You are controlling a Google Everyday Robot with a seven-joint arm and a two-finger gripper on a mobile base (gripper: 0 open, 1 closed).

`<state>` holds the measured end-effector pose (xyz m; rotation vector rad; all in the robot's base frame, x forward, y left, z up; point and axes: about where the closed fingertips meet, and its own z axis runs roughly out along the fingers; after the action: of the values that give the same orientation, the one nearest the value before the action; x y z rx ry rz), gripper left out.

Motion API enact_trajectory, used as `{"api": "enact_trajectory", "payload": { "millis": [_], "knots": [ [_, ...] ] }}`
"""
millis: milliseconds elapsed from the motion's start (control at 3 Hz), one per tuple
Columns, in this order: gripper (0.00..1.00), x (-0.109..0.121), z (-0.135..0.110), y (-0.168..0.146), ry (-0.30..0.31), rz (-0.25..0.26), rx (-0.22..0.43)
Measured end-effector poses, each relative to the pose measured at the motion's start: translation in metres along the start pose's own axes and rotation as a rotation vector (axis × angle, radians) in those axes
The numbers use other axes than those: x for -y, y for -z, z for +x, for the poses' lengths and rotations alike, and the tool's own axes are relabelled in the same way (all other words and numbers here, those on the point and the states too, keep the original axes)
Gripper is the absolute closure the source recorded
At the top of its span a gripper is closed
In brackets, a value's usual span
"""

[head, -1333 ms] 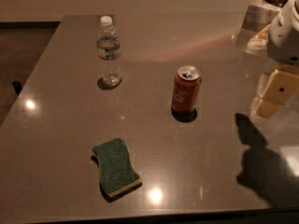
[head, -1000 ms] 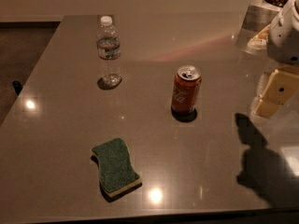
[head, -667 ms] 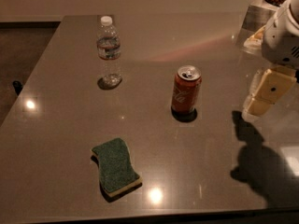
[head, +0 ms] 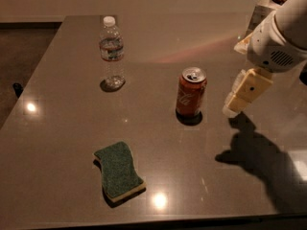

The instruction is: Move coke can near sponge

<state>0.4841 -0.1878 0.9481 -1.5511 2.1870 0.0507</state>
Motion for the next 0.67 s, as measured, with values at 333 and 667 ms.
{"api": "enact_trajectory", "payload": {
  "millis": [333,667],
  "knots": [
    [0.0,0.009,-0.016,-0.017,-0.007,-0.029,0.076],
    [0.0,0.0,-0.04,-0.039,0.019,-0.107,0.153]
  ]
}}
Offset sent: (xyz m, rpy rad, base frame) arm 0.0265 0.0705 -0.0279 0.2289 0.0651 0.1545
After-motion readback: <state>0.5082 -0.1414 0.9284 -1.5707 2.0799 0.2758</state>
